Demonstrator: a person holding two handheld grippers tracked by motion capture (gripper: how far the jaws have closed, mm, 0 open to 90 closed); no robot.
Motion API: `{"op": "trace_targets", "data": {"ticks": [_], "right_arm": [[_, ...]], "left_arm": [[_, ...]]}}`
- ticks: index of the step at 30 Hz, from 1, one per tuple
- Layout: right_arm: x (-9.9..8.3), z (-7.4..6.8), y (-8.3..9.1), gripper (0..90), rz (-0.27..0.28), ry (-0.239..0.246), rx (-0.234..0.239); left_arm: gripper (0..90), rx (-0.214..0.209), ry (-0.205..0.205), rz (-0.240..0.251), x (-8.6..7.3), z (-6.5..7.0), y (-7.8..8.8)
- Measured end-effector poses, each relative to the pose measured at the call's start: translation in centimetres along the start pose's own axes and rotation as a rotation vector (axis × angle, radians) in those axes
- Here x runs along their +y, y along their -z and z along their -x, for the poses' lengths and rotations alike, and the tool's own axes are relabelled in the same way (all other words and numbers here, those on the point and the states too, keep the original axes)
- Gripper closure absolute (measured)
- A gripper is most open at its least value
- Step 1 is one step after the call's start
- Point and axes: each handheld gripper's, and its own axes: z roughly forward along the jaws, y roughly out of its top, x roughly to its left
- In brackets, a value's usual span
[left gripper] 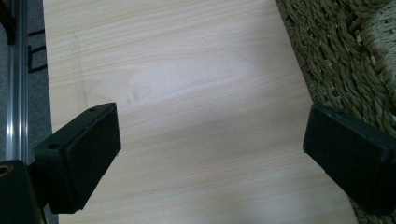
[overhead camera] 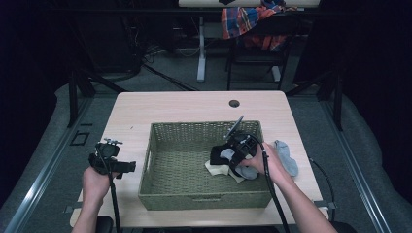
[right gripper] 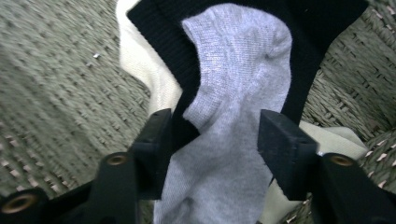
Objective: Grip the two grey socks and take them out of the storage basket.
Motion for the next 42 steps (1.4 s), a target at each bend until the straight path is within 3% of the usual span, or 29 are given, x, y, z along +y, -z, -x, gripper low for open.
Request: {"op": "trace_targets", "data": {"ticks": [3, 8, 12, 13, 21, 26, 42], "right_arm": [[0.1, -0.1, -0.4, 55.5, -0.017, -0.002, -0.011], [0.2, 0.3, -0.5, 84.9, -0.017, -0.011, -0.033], [0.1, 0.2, 0.4, 85.8, 0.023, -0.019, -0.023], [-0.1, 0.0, 1.8, 86.0, 0.051, -0.007, -0.023], [-0.6, -0.9, 5.9, 86.1, 0.165, 0.024, -0.02], [-0.8, -1.1, 7.4, 86.1, 0.18, 0.042, -0.021], [-1.7, -1.2, 10.9, 86.1, 0.265, 0.033, -0.006]], "left_arm": [[4.3, -0.002, -0.002, -0.004, 0.0, 0.0, 0.0], [4.3, 0.0, -0.001, -0.004, 0.0, 0.0, 0.0], [4.4, 0.003, -0.002, -0.001, 0.0, 0.0, 0.0], [4.4, 0.003, -0.004, -0.002, 0.0, 0.1, 0.0], [4.4, 0.003, -0.008, -0.008, 0.1, 0.2, -0.2], [4.4, 0.005, -0.008, -0.004, 0.0, 0.2, -0.1], [4.4, 0.003, -0.012, -0.003, 0.0, 0.3, 0.0]]}}
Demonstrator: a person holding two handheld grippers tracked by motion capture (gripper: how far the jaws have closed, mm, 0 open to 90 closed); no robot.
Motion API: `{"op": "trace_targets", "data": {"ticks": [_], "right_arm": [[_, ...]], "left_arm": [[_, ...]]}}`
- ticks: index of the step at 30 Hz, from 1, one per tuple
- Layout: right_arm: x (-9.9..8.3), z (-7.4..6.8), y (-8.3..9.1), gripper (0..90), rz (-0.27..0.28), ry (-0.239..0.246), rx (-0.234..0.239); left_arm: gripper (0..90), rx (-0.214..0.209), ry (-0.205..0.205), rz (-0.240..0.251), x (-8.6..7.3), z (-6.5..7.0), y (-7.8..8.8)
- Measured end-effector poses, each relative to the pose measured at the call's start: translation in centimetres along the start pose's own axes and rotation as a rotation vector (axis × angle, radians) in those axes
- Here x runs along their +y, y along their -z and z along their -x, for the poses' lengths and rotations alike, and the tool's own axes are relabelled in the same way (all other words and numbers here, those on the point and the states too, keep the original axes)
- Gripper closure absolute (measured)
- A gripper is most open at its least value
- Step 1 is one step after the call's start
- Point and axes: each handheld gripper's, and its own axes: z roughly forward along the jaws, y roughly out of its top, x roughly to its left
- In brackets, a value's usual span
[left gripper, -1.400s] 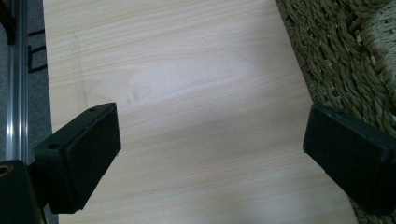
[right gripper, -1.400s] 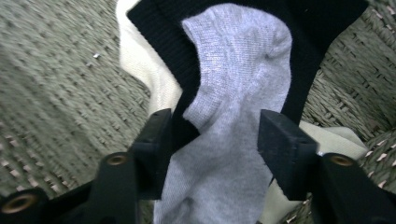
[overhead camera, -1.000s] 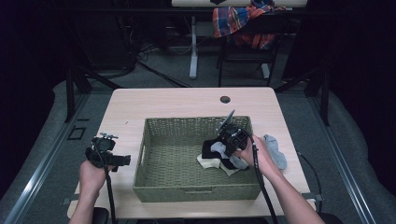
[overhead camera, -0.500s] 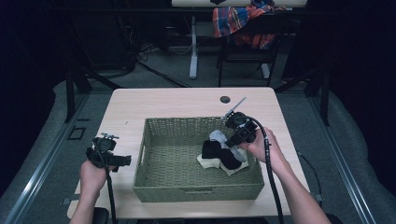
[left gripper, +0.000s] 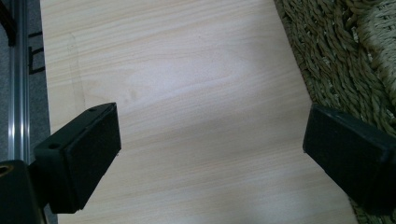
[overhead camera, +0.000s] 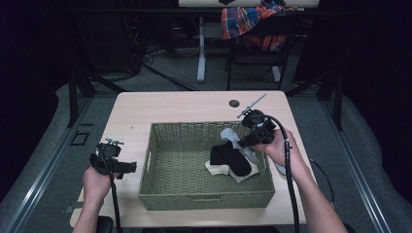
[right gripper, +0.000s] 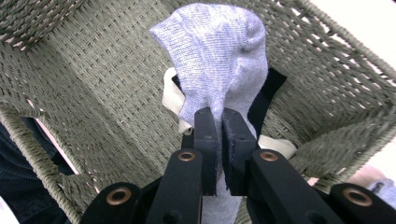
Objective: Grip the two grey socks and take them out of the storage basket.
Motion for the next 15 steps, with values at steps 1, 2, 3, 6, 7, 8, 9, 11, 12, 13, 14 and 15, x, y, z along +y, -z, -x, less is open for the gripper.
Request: {"op": "trace_targets", "data": {"ticks": [1, 2, 3, 6, 7, 8, 9, 11, 12, 13, 14, 15], "right_arm": [[0.0, 0.0, 0.2, 86.1, 0.008, -0.001, 0.0], [0.0, 0.0, 0.4, 86.1, 0.008, 0.0, -0.003], [-0.1, 0.1, 0.6, 86.1, 0.016, -0.004, -0.003], [-0.2, 0.2, 1.2, 86.1, 0.022, -0.001, -0.008], [-0.2, 0.2, 1.4, 86.1, 0.027, -0.002, -0.008], [-0.3, 0.2, 1.6, 86.1, 0.031, -0.006, -0.007], [-0.3, 0.3, 1.8, 86.1, 0.049, -0.019, -0.007], [-0.5, 0.5, 2.2, 86.1, 0.049, -0.015, -0.011], [-0.5, 0.5, 2.2, 86.1, 0.049, -0.015, -0.011], [-0.6, 0.6, 2.4, 86.1, 0.057, -0.019, -0.013], [-0.7, 0.8, 2.8, 86.1, 0.062, -0.025, -0.019], [-0.8, 0.9, 3.0, 86.1, 0.065, -0.031, -0.02]], "left_arm": [[4.4, 0.0, 0.001, -0.001, 0.0, 0.0, 0.0], [4.4, 0.0, 0.0, -0.001, 0.0, 0.0, 0.0], [4.4, 0.0, 0.001, 0.0, 0.0, 0.0, 0.0], [4.4, 0.0, 0.0, -0.001, 0.0, 0.0, 0.0], [4.4, 0.001, -0.001, -0.001, 0.0, 0.0, -0.1], [4.4, 0.001, -0.003, -0.003, 0.0, 0.0, -0.1], [4.4, 0.0, -0.004, -0.002, 0.0, 0.0, -0.1], [4.4, -0.001, -0.006, -0.003, 0.0, 0.0, 0.0], [4.4, -0.001, -0.006, -0.003, 0.0, 0.0, 0.0], [4.4, -0.001, -0.004, -0.003, 0.0, 0.0, 0.0], [4.5, -0.001, -0.004, -0.002, 0.0, 0.0, -0.1], [4.5, -0.001, -0.005, -0.003, 0.0, 0.0, -0.1]]}}
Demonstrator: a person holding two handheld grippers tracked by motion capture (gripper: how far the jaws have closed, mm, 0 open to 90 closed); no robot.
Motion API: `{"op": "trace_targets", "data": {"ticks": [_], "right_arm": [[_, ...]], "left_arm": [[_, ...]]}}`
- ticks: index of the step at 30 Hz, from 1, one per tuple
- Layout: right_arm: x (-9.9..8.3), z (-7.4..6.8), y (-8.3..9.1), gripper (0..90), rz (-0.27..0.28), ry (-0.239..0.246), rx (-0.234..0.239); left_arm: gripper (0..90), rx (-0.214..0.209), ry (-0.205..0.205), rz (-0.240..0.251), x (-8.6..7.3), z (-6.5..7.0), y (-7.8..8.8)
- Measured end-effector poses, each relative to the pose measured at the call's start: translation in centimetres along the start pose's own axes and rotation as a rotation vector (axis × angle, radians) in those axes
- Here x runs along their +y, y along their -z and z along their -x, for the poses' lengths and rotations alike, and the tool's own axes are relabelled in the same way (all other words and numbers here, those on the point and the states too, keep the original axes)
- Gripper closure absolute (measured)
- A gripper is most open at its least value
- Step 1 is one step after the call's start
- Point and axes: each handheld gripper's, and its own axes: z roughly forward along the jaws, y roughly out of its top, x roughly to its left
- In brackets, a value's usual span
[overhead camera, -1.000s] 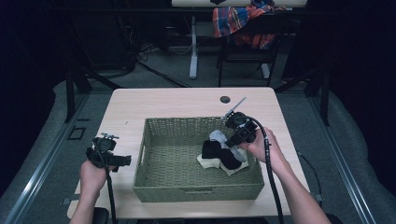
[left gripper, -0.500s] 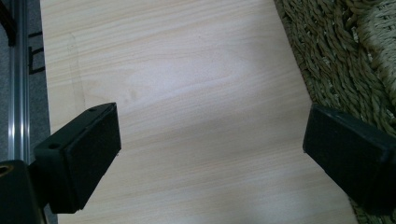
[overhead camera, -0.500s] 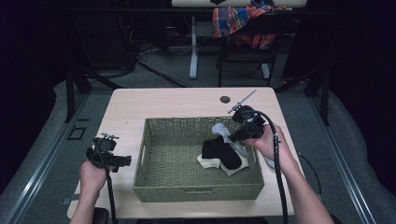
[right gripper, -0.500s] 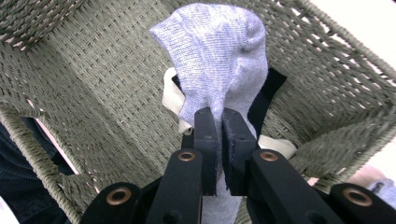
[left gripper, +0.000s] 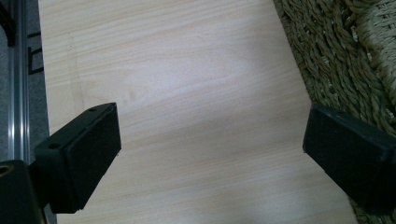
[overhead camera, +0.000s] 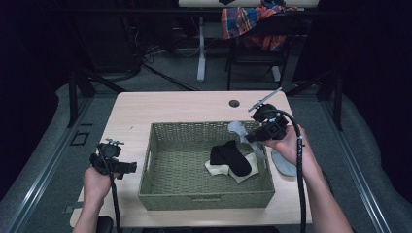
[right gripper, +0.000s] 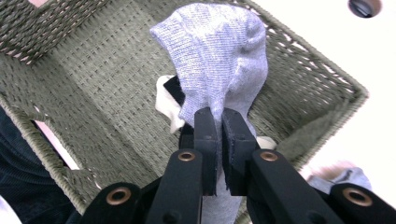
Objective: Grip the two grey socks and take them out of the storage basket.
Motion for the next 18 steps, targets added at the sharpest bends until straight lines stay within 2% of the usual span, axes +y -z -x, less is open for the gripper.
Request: {"op": "trace_targets", "data": {"ticks": [6, 9, 10, 13, 18], "right_arm": [[-0.5, 0.9, 0.8, 86.1, -0.001, -0.013, -0.015], [-1.0, 1.6, 1.3, 86.1, -0.006, -0.031, -0.028], [-1.1, 1.7, 1.3, 86.1, 0.012, -0.051, -0.026], [-1.4, 2.4, 1.7, 86.1, 0.002, -0.058, -0.037], [-2.0, 3.3, 2.2, 86.1, 0.019, -0.092, -0.046]], "left_arm": [[4.4, -0.001, -0.003, 0.0, 0.0, 0.0, 0.0], [4.4, -0.001, -0.003, 0.0, 0.0, 0.0, 0.0], [4.4, -0.001, -0.004, -0.001, 0.0, 0.0, 0.0], [4.4, -0.003, -0.005, -0.002, 0.0, 0.0, 0.0], [4.5, -0.002, -0.006, 0.001, 0.0, 0.1, 0.0]]}}
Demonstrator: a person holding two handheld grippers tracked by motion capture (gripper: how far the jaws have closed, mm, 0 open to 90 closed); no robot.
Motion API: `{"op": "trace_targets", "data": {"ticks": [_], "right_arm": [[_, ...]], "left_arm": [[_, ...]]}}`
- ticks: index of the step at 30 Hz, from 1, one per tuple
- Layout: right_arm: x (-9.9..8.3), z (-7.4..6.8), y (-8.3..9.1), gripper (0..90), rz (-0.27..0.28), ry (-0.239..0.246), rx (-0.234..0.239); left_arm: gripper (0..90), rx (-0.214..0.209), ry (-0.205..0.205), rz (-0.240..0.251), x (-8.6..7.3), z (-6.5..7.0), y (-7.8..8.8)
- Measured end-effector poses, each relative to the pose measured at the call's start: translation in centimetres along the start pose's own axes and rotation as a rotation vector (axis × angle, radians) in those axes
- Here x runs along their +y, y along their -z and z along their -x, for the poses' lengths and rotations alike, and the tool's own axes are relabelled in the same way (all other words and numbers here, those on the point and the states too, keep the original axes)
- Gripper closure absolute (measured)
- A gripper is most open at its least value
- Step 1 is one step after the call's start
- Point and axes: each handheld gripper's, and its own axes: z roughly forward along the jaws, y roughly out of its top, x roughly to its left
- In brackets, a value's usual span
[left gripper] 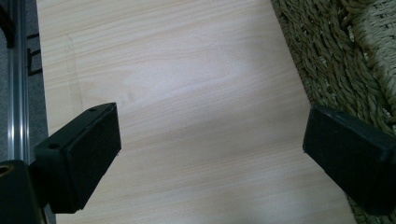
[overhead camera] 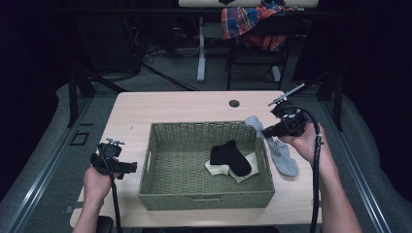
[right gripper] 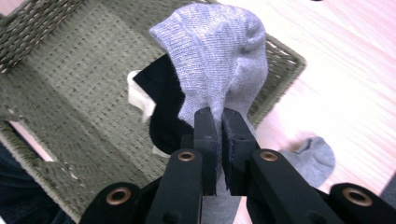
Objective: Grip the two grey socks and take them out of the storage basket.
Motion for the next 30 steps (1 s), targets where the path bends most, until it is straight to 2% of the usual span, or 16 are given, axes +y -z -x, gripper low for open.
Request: {"op": "trace_targets", "data": {"ticks": [7, 8, 11, 15, 16, 17, 30], "right_arm": [[-0.7, 1.6, 0.6, 86.1, 0.002, -0.041, -0.028], [-1.0, 2.2, 0.7, 86.1, -0.003, -0.049, -0.037], [-1.3, 2.7, 0.7, 86.1, 0.003, -0.073, -0.041], [-1.6, 3.5, 0.8, 86.1, -0.01, -0.08, -0.054], [-1.7, 3.6, 0.8, 86.1, -0.003, -0.096, -0.056], [-1.8, 3.7, 0.8, 86.1, -0.013, -0.089, -0.06], [-2.9, 5.7, 1.0, 86.1, -0.027, -0.149, -0.098]], "left_arm": [[4.4, -0.002, -0.001, -0.001, 0.0, 0.0, 0.0], [4.4, -0.002, -0.002, -0.001, 0.0, 0.0, 0.0], [4.4, -0.003, -0.002, -0.001, 0.0, 0.0, 0.0], [4.4, -0.004, -0.002, -0.001, 0.0, 0.0, 0.0], [4.4, -0.004, -0.002, -0.001, 0.0, 0.0, 0.0], [4.4, -0.004, -0.002, -0.001, 0.0, 0.0, 0.0], [4.4, -0.003, -0.002, 0.0, 0.0, 0.0, 0.0]]}}
